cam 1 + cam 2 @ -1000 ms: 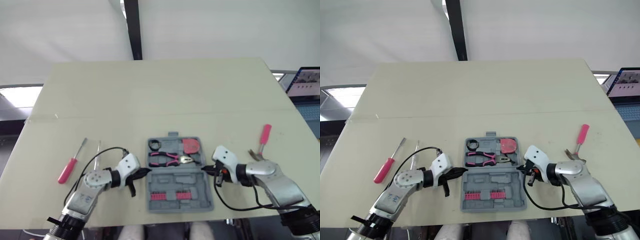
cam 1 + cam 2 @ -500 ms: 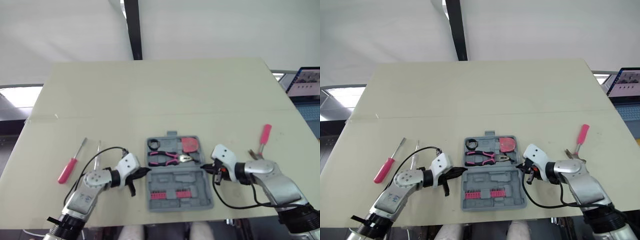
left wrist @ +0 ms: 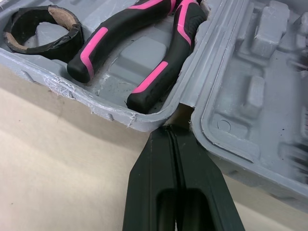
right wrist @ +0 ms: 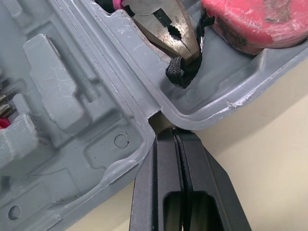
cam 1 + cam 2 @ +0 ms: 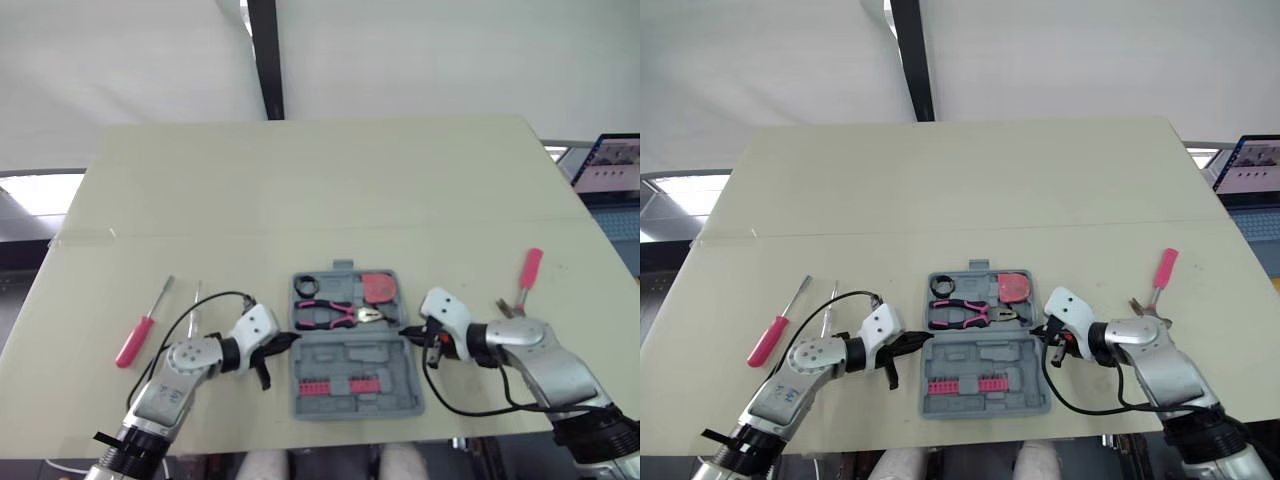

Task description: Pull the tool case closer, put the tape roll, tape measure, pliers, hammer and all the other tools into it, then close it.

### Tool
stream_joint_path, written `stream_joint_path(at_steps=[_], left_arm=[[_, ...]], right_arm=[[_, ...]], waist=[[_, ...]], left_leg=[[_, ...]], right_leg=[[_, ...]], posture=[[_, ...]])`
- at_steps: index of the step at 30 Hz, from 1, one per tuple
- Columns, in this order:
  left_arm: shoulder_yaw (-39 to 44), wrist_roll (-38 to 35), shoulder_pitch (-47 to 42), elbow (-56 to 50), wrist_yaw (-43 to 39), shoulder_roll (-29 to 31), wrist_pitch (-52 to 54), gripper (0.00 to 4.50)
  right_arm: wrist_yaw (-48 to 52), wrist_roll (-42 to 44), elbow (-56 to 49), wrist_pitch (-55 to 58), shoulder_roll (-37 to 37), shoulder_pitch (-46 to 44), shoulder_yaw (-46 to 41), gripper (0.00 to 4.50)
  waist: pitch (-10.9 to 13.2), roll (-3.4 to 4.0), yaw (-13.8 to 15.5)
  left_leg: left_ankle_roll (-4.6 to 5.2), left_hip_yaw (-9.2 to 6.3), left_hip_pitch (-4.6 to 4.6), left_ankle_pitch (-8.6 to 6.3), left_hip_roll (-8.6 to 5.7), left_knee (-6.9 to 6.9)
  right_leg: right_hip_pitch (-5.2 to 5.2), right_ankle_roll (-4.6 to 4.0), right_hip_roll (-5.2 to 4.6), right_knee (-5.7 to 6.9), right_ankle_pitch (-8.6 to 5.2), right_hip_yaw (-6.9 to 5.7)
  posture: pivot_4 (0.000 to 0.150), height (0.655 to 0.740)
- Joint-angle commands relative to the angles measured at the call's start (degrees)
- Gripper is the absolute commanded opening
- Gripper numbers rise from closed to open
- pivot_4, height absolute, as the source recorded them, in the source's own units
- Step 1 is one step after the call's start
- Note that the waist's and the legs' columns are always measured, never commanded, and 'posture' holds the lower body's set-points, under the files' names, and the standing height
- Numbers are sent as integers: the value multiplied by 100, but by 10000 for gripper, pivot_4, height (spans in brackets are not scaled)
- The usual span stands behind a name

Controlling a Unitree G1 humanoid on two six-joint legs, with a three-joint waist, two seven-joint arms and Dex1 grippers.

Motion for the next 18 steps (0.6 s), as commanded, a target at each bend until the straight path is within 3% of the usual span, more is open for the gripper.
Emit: stream_joint_path(at_steps=[1,18], left_arm=[[79,8,-26,-151,11,31,-57,0],[703,-410,391,-1033,-87,498,495,0]], right_arm=[[-54,11,-38,-94,63,-38,36,486],[87,313,-14,-127,-475,386,-724,486]], waist=[[0,0,-1],[1,0,7]], left_leg=[[0,0,0,0,0,0],[0,1,-1,0,0,0]], right_leg=[[0,0,0,0,0,0],[0,0,-1,-1,0,1]], posture=[[1500,7400],[1500,7400]])
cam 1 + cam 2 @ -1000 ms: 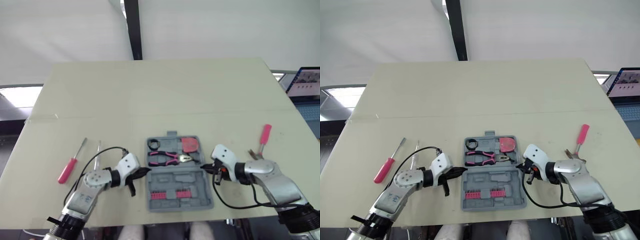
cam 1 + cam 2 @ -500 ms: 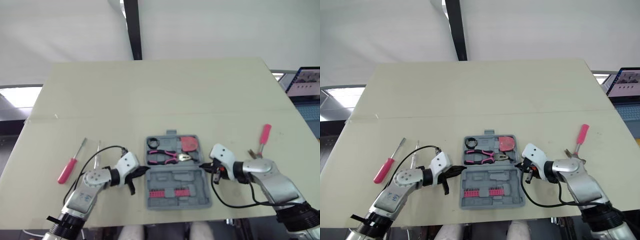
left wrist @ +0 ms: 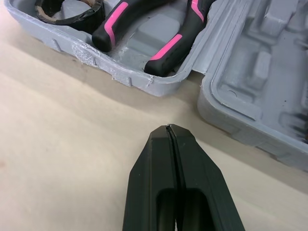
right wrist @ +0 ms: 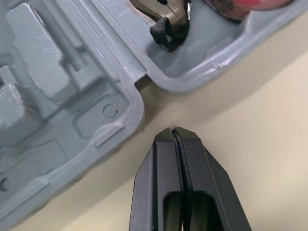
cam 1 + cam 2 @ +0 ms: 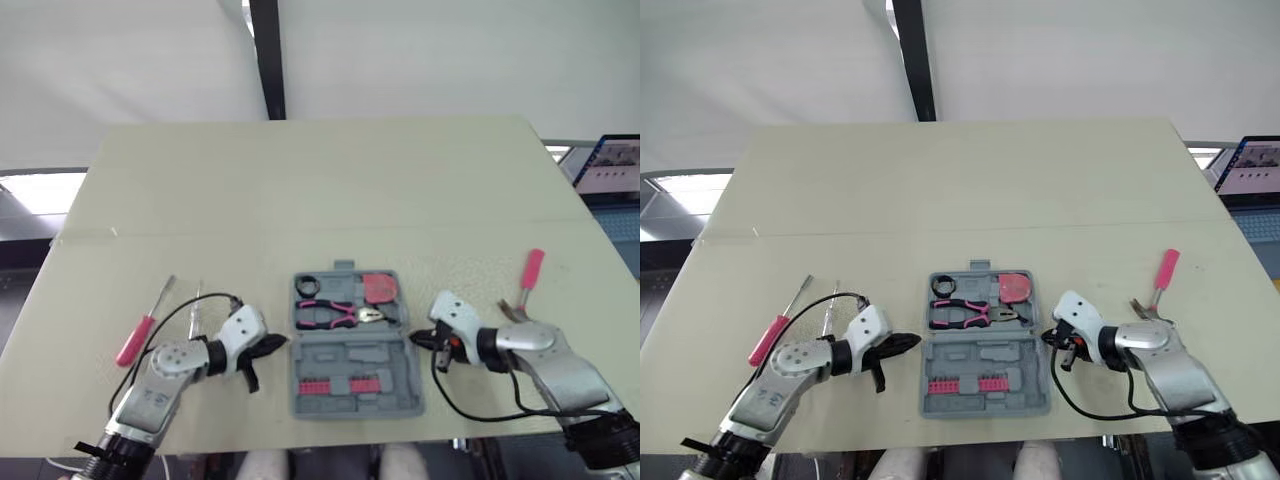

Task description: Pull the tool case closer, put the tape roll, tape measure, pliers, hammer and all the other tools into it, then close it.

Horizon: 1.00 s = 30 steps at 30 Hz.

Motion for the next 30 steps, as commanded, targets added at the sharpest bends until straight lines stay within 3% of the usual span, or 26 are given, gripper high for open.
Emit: stream_joint_path(at_steps=[1,8,9,10,13,18,20,30], left_arm=[[427,-320,140,-601,-17,140,151,0],[2029,-1721,1310,-2531,201,133,983,0],[2198,-1765,1583,-2697,211,133,975,0],[2335,-1752,1851,-2825,233,130,940,0],[2634,-1690,2581,-3032,354,-27,720,8631],[2835,-1521,3716,-3199,448,-632,-205,34156],[2824,-1363,3990,-3223,589,-900,-589,44783],[2762,-1100,5345,-3001,262,-1235,-1822,44783]], right_arm=[[95,306,-131,64,-207,91,-511,486],[752,1504,-1249,809,-950,1030,-1960,486],[816,1634,-1378,892,-1026,1212,-2152,2788],[885,1789,-1476,1033,-1103,1376,-2324,5529],[986,2006,-1693,1097,-1191,1828,-2741,18185],[956,2272,-1668,1002,-936,2408,-3350,44223],[978,2332,-1521,963,-872,2569,-3483,45000],[1234,2349,-1115,-8,-543,2927,-3788,45000]], waist=[[0,0,-4],[5,0,4],[6,-2,7],[5,-2,8],[6,-4,16],[13,-15,38],[13,-15,62],[16,-20,37]], left_leg=[[0,0,-1,0,1,0],[0,-4,-4,0,2,-4],[1,-4,-2,0,2,-4],[1,-4,-2,0,2,-4],[1,-3,5,-1,2,-4],[4,-1,1,-3,2,-3],[6,-1,1,-5,1,-3],[10,2,2,-10,2,-4]], right_leg=[[-1,0,0,0,0,0],[0,0,0,-4,0,0],[5,0,0,-9,0,-1],[8,0,0,-12,0,-1],[17,0,0,-15,0,0],[17,0,0,-23,0,0],[18,0,0,-25,0,1],[20,-1,0,-33,0,2]], posture=[[1500,7400],[1500,7400],[1500,7400],[1500,7400],[1500,7400],[1500,7400],[1500,7400],[1500,7400]])
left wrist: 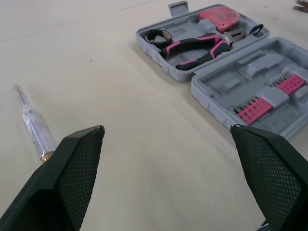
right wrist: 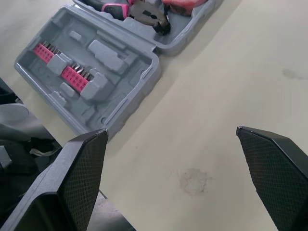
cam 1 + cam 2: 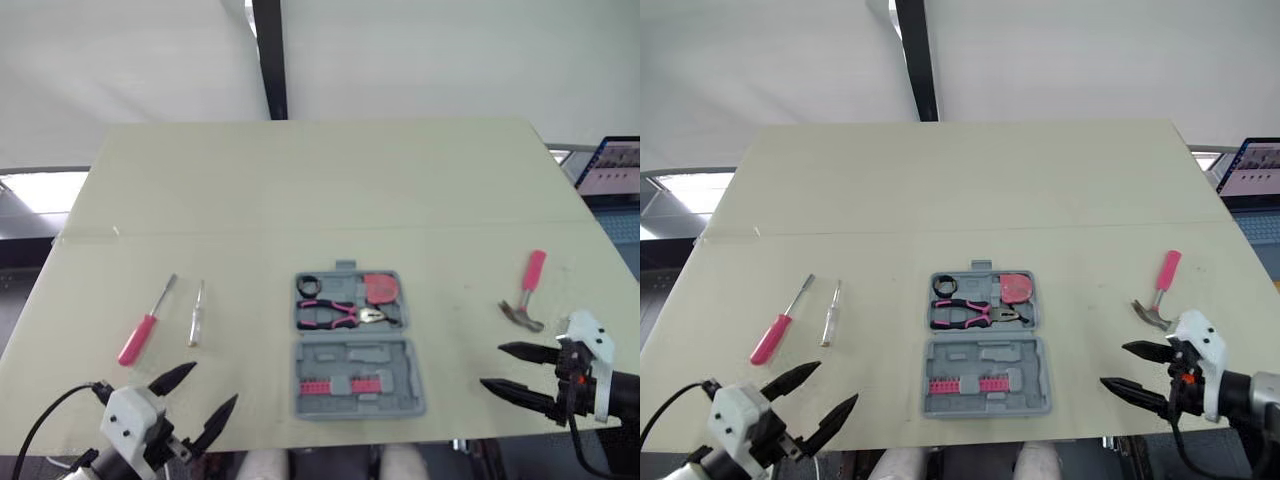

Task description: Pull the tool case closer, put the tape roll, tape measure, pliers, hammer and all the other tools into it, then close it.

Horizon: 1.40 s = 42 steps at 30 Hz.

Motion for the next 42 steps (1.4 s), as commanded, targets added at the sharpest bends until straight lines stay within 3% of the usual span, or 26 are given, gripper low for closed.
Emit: stream_joint_path(at_steps=[1,11,17,22,30,34,42], left_arm=[[4,13,211,20,-131,44,-332,44783],[-228,-57,156,64,-118,65,-358,44783],[-233,-707,139,-408,790,-275,816,44783],[-184,-1004,73,-535,1405,-421,1559,44783],[-107,-962,6,-147,1250,-232,1571,44783],[395,-831,-794,-249,2336,-435,1847,44783],[240,-767,-2441,-536,3650,-217,3683,44783]], right_arm=[[97,17,130,-343,44,0,-125,45000],[101,89,152,-611,98,-2,-24,45000],[508,1073,-725,-747,251,-108,-319,45000],[475,1276,-1083,-1017,395,-257,-207,45000],[370,1122,-971,-1279,531,-361,80,45000],[405,1077,-775,-1267,433,-513,137,45000],[389,956,-550,-1277,336,-814,274,45000]], waist=[[1,2,2],[1,4,-9],[3,7,-15],[5,3,4],[4,4,-10],[4,4,4],[-1,-1,-1]], left_leg=[[1,0,0,0,0,0],[2,-1,0,-1,0,0],[2,-2,0,-2,2,0],[3,-4,2,-2,1,2],[2,-2,2,-2,1,3],[2,-5,4,-1,1,4],[-1,-6,7,0,-1,10]], right_leg=[[-1,0,0,0,0,0],[-1,-1,0,0,0,-1],[0,-1,1,1,0,-1],[5,0,0,1,0,-1],[3,0,1,2,0,0],[4,0,1,6,0,-1],[6,1,0,17,1,0]], posture=[[1500,7400],[1500,7400],[1500,7400],[1500,7400],[1500,7400],[1500,7400],[1500,7400]])
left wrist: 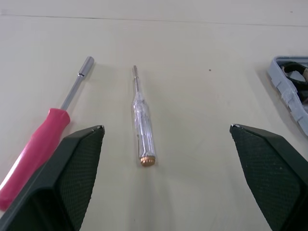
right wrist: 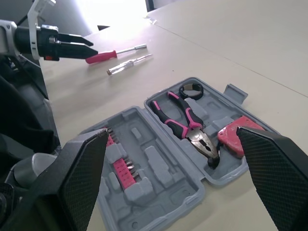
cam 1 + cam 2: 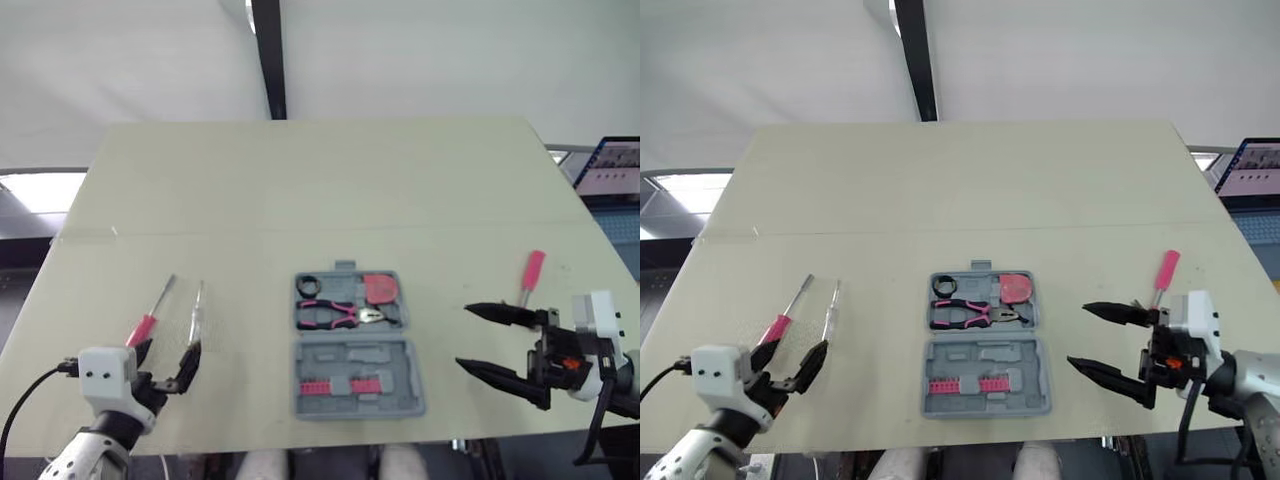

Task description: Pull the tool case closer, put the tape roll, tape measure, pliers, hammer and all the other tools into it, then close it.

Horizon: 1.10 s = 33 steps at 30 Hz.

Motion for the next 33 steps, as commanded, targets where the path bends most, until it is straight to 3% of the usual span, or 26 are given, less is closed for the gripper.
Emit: stream_joint_path(at_steps=[1,7,14,21,33], left_arm=[[-116,142,-639,-154,567,137,763,44783],[-437,336,-1856,51,1224,78,1948,44783],[-629,559,-2526,180,1543,13,2866,44783],[-482,681,-2689,416,1421,60,3118,44783],[-850,1142,-2749,1570,995,145,2433,44783]], right_arm=[[-4,-29,7,-95,-101,-78,-4,45000],[-33,-77,13,-77,-151,-127,-29,45000],[-101,-124,-72,-80,-140,-24,-135,45000],[-202,-92,-225,-85,-121,172,-238,45000],[-251,-141,-178,-152,-186,162,-268,45000]], waist=[[-1,0,-2],[-1,0,-15],[-1,0,-12],[-1,-1,-7],[-1,-1,2]], left_leg=[[-1,-1,2,1,0,1],[-1,-1,1,1,-1,2],[-2,0,0,1,-1,2],[-4,0,-1,2,-1,2],[-4,1,-1,2,-2,2]], right_leg=[[1,0,0,2,0,0],[-2,0,0,7,0,1],[-4,0,0,7,0,2],[-5,0,0,6,0,3],[-7,0,0,6,0,3]], posture=[[1500,7400],[1500,7400],[1500,7400],[1500,7400],[1500,7400]])
